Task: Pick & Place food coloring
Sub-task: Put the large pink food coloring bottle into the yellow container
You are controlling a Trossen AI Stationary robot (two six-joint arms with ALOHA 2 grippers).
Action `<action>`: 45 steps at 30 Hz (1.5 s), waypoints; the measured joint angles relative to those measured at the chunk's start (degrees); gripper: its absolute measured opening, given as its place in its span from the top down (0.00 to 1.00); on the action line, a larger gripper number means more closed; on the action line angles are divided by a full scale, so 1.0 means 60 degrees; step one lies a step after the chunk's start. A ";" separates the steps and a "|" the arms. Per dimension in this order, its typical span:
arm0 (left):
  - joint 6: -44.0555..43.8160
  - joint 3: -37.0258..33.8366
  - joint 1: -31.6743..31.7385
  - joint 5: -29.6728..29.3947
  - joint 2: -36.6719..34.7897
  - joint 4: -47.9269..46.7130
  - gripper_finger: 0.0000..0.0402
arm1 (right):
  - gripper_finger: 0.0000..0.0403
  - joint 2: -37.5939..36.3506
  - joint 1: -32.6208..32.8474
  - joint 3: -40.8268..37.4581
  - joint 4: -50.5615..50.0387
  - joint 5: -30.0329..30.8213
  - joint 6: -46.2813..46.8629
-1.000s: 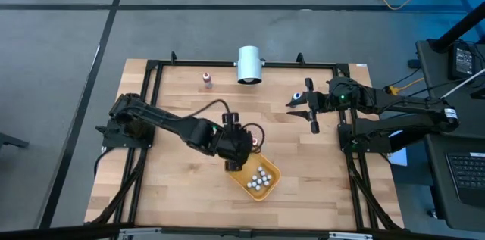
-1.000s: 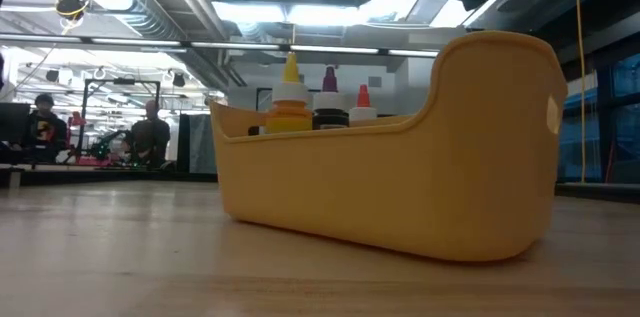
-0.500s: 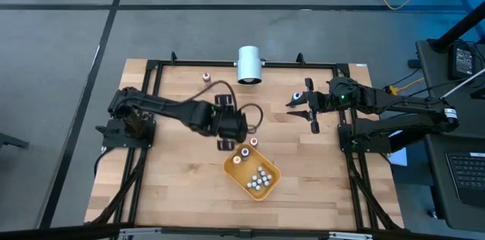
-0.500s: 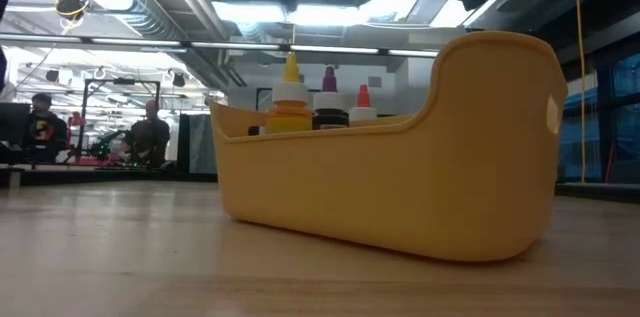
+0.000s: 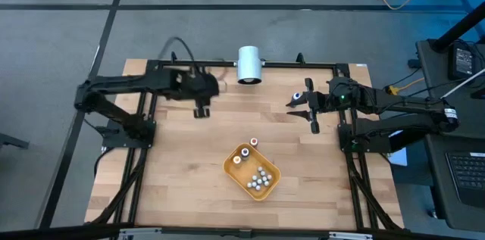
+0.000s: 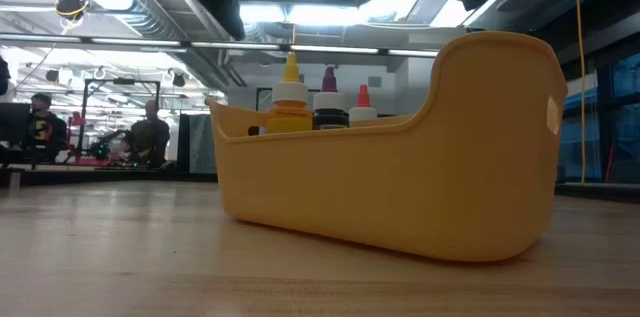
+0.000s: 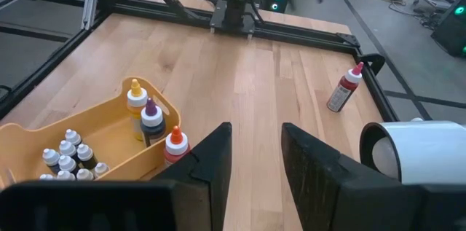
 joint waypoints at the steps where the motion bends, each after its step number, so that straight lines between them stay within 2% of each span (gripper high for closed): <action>1: 0.0232 -0.0203 0.0297 0.0093 -0.0267 0.0143 0.57 | 0.70 -0.0001 0.0000 0.0000 0.0000 0.0000 0.0001; 7: 0.1347 -0.0858 0.2018 0.1034 -0.1230 0.0532 0.58 | 0.70 -0.0001 0.0002 0.0000 0.0000 -0.0003 0.0002; 16: 0.2285 -0.1124 0.3653 0.2050 -0.0979 0.1009 0.53 | 0.70 0.0000 0.0000 0.0001 0.0000 0.0000 0.0000; 20: 0.2234 -0.1141 0.4250 0.2576 -0.0580 0.1201 0.48 | 0.70 -0.0003 0.0000 0.0000 0.0000 0.0000 0.0003; 31: 0.2721 -0.1148 0.5673 0.2964 0.1212 0.2105 0.34 | 0.70 0.0000 0.0003 0.0002 0.0000 -0.0003 0.0001; 37: 0.2786 -0.1159 0.6250 0.3553 0.1987 0.2160 0.31 | 0.70 0.0000 0.0004 0.0000 0.0000 -0.0003 0.0003; 45: 0.2971 -0.1159 0.6424 0.4249 0.2580 0.2288 0.31 | 0.70 -0.0003 0.0000 0.0003 0.0004 -0.0003 0.0003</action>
